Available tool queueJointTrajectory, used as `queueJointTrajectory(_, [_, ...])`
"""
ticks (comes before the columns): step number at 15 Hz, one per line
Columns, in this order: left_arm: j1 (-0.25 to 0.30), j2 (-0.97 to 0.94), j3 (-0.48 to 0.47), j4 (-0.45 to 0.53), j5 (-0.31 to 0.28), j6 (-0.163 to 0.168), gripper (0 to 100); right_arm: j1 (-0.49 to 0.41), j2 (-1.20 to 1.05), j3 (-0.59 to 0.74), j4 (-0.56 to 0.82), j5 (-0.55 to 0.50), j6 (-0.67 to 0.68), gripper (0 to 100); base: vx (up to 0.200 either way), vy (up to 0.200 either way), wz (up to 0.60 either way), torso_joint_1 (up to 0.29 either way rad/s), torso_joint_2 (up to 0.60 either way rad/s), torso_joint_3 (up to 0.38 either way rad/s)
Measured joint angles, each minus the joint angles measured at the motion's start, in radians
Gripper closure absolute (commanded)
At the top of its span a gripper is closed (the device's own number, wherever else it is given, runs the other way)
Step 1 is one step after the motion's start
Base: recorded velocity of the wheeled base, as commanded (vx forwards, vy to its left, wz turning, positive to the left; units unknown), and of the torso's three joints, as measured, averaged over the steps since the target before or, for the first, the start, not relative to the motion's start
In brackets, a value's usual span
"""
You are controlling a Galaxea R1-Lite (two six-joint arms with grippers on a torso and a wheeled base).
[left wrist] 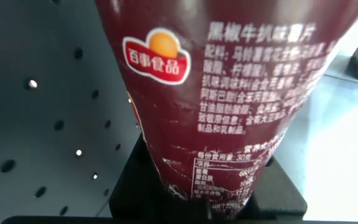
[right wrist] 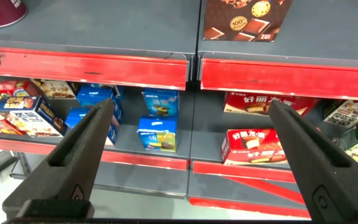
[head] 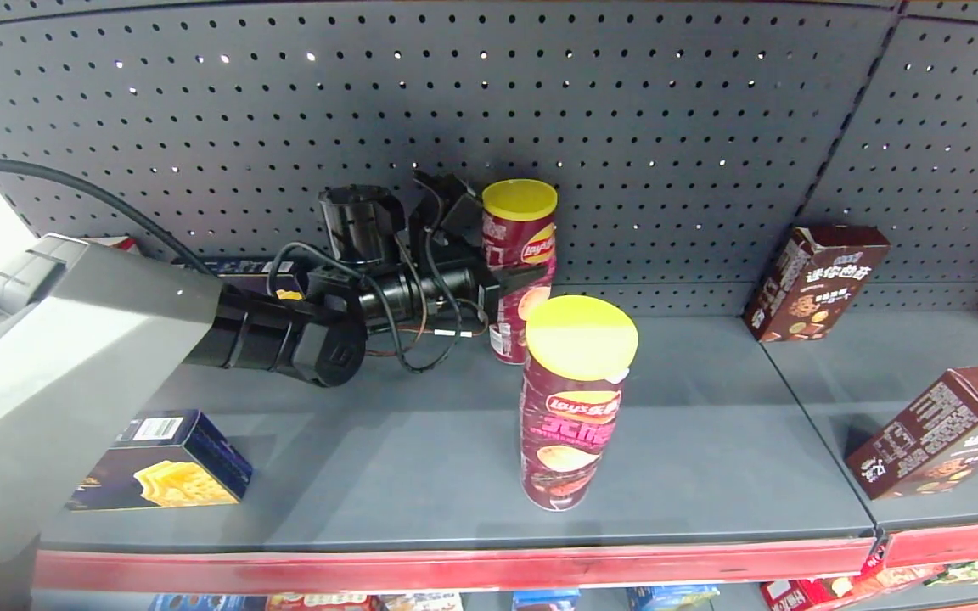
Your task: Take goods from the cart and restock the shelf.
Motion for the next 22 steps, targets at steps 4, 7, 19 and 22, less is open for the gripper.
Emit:
queueJointTrajectory(4, [-0.002,0.005,0.017,-0.004,0.001,0.001,100,0.001,0.000,0.000,0.000,0.000,0.000,0,0.000,0.000,0.00,0.000,0.00,0.000])
queueJointTrajectory(7, [-0.002,0.004,0.033,-0.003,0.003,0.001,0,0.001,0.000,0.000,0.000,0.000,0.000,0,0.000,0.000,0.00,0.000,0.00,0.000])
queueJointTrajectory(19, [-0.004,-0.205,0.337,0.000,0.259,0.070,0,0.000,0.000,0.000,0.000,0.000,0.000,0,0.000,0.000,0.00,0.000,0.00,0.000])
queueJointTrajectory(22, [-0.005,-0.220,0.317,0.011,0.385,0.087,0,0.000,0.000,0.000,0.000,0.000,0.000,0,0.000,0.000,0.00,0.000,0.00,0.000])
